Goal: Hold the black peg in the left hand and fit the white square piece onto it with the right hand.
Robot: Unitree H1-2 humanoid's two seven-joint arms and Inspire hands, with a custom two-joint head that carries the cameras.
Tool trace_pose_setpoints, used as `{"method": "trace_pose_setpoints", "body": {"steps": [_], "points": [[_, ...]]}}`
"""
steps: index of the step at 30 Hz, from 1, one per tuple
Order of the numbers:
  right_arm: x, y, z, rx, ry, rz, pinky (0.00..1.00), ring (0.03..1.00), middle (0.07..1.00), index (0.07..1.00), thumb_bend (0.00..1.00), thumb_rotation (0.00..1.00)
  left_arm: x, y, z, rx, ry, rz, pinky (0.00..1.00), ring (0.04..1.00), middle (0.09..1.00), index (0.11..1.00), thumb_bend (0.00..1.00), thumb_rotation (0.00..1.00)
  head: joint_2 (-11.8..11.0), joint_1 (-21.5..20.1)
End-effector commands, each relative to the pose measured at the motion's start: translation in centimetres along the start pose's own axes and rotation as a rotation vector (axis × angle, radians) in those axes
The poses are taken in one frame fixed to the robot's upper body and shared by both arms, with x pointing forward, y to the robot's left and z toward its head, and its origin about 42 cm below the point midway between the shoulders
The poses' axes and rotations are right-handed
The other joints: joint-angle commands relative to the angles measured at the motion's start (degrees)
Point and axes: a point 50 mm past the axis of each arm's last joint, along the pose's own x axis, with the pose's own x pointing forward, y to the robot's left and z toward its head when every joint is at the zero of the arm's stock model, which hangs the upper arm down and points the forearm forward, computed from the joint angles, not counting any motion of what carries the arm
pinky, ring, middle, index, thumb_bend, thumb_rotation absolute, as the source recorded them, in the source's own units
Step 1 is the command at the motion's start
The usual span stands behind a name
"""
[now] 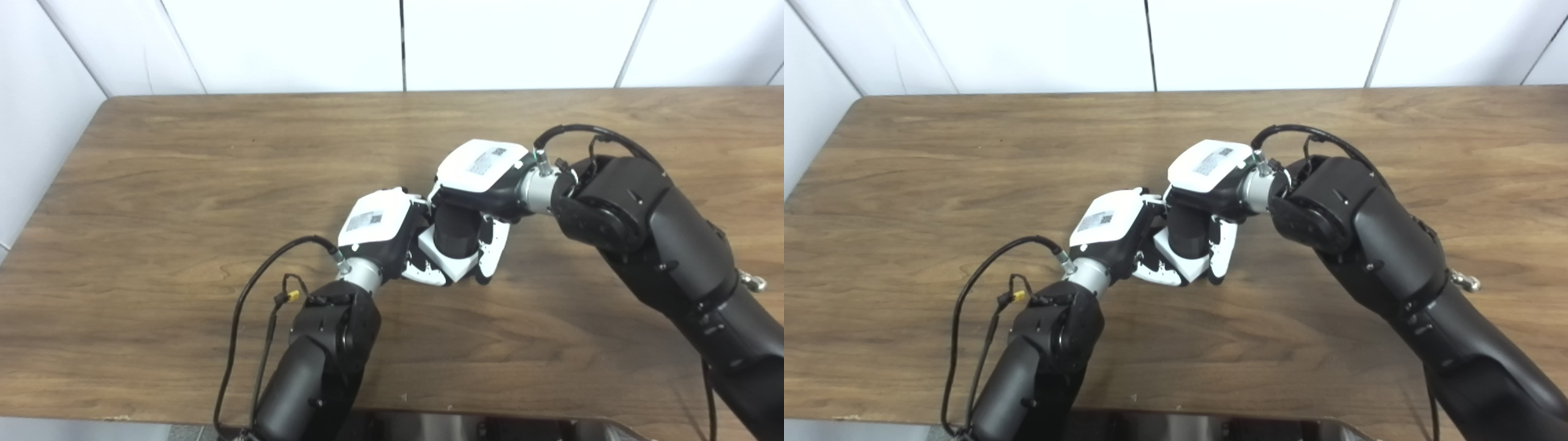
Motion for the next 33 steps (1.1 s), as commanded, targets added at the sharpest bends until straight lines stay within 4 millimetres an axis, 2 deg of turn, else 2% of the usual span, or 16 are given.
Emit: {"method": "trace_pose_setpoints", "body": {"steps": [1,3,6,11,19,26,29,33], "points": [[-0.5,-2.0,-0.4,-0.006,0.017,-0.047,0.92,0.918,0.812,0.695,1.00,0.36,-0.4,-1.9,-0.8,0.013,0.020,-0.106,1.00,0.969,0.875,0.709,0.74,0.27,0.1,-0.1],[-0.6,-2.2,-0.5,0.001,0.020,-0.053,0.92,0.920,0.813,0.689,1.00,0.36,-0.4,-1.8,-0.9,0.028,0.015,-0.113,1.00,0.974,0.890,0.809,0.80,0.34,0.0,-0.1],[-0.6,-2.4,-0.6,-0.002,0.024,-0.058,0.91,0.917,0.809,0.681,1.00,0.37,-0.4,-1.5,-1.1,0.022,0.010,-0.119,1.00,0.990,0.918,0.911,0.88,0.41,0.0,-0.3],[-0.8,-2.7,-0.9,0.005,0.031,-0.069,0.90,0.915,0.804,0.678,1.00,0.36,-0.3,-0.7,-1.2,-0.009,-0.004,-0.104,1.00,1.000,0.947,0.992,0.99,0.46,-0.1,-0.2],[-1.0,-3.0,-1.4,0.025,0.053,-0.076,0.90,0.921,0.806,0.696,1.00,0.35,0.1,0.1,-1.7,-0.019,-0.020,-0.062,1.00,1.000,0.957,0.993,1.00,0.53,-0.2,-0.2],[-1.8,-3.9,-2.4,0.094,0.070,-0.124,0.91,0.937,0.810,0.698,0.99,0.32,0.0,1.1,-1.9,-0.077,-0.036,-0.008,1.00,0.999,0.961,1.000,1.00,0.53,-0.3,-0.4],[-2.3,-4.4,-2.9,0.143,0.061,-0.153,0.92,0.949,0.815,0.690,0.99,0.31,0.0,1.8,-2.1,-0.087,-0.041,0.024,1.00,1.000,0.960,1.000,1.00,0.53,-0.5,-0.4],[-3.0,-5.1,-3.6,0.175,0.061,-0.191,0.91,0.944,0.818,0.686,1.00,0.32,-0.4,4.1,-1.3,-0.108,-0.029,0.057,1.00,1.000,0.955,0.972,1.00,0.51,-0.6,-0.4]]}}
